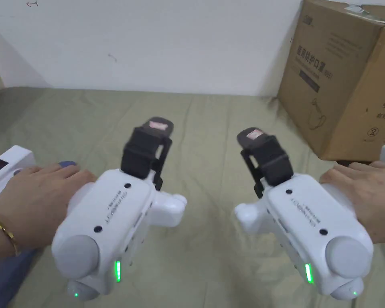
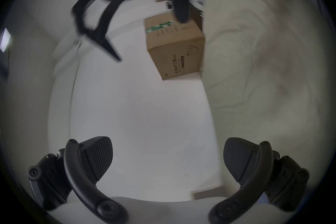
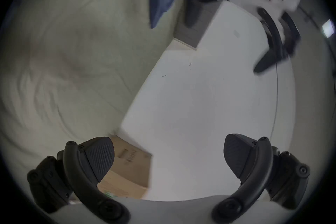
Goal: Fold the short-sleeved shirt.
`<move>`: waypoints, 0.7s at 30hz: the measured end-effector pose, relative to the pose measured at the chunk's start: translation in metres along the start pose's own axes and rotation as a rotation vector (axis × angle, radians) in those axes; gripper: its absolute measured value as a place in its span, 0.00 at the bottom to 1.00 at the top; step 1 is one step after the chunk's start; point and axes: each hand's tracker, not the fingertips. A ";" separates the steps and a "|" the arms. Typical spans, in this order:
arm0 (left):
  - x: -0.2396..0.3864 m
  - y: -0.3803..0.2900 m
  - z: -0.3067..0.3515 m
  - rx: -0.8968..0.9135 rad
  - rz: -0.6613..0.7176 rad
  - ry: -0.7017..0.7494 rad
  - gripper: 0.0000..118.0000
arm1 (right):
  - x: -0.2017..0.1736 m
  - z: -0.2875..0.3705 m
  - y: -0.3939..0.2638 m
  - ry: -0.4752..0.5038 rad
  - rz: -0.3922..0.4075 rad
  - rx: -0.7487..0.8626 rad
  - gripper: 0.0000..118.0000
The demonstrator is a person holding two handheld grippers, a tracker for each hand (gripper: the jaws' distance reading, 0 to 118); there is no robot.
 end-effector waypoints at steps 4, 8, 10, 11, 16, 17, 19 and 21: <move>-0.045 -0.016 -0.009 -0.161 0.743 0.032 1.00 | 0.062 -0.006 -0.019 0.096 -0.994 -0.163 1.00; -0.053 -0.042 -0.013 -0.349 1.387 0.160 1.00 | 0.055 -0.002 -0.041 0.002 -1.663 -0.238 1.00; -0.044 -0.047 -0.007 -0.385 1.562 0.174 1.00 | 0.038 0.001 -0.038 -0.056 -1.795 -0.265 1.00; -0.038 -0.048 -0.004 -0.403 1.605 0.181 1.00 | 0.031 0.002 -0.036 -0.076 -1.826 -0.295 1.00; -0.015 -0.045 0.008 -0.417 1.559 0.202 1.00 | 0.006 0.004 -0.031 -0.052 -1.921 -0.369 1.00; -0.012 -0.044 0.009 -0.415 1.548 0.206 1.00 | 0.005 0.004 -0.029 -0.044 -1.938 -0.369 1.00; -0.012 -0.039 0.013 -0.407 1.539 0.208 1.00 | 0.003 0.005 -0.028 -0.059 -1.921 -0.380 1.00; -0.011 -0.037 0.014 -0.403 1.534 0.195 1.00 | 0.005 0.006 -0.025 -0.074 -1.902 -0.385 0.99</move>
